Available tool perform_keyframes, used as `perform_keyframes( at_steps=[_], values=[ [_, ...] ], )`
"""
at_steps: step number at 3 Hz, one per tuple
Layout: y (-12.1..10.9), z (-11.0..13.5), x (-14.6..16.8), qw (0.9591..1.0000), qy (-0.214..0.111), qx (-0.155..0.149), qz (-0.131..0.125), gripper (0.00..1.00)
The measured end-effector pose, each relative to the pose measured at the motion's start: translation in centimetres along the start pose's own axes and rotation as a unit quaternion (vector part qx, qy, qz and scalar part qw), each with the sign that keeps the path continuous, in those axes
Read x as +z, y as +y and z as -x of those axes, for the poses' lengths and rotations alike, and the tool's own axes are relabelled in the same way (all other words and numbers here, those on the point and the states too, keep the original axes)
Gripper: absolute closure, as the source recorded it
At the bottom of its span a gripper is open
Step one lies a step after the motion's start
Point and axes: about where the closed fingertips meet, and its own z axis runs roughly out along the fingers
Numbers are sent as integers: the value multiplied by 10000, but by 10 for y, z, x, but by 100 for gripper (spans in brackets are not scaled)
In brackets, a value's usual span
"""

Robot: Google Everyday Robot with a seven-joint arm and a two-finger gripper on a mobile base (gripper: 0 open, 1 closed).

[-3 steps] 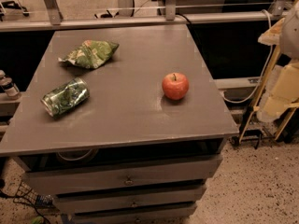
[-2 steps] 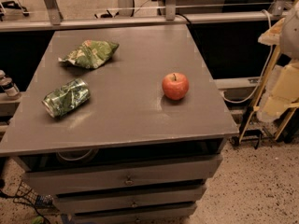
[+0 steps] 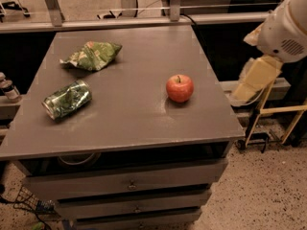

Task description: Move apple near green jalapeno chip bag

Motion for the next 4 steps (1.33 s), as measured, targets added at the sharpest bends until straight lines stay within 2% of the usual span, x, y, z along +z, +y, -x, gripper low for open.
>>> perform_keyframes(
  at_steps=[1,2,4],
  values=[
    [-22,27,47,9981,-528,302,91,0],
    [-22,51,83,9971,-588,430,209,0],
    [-8,68,144,9961,-417,550,555,3]
  ],
)
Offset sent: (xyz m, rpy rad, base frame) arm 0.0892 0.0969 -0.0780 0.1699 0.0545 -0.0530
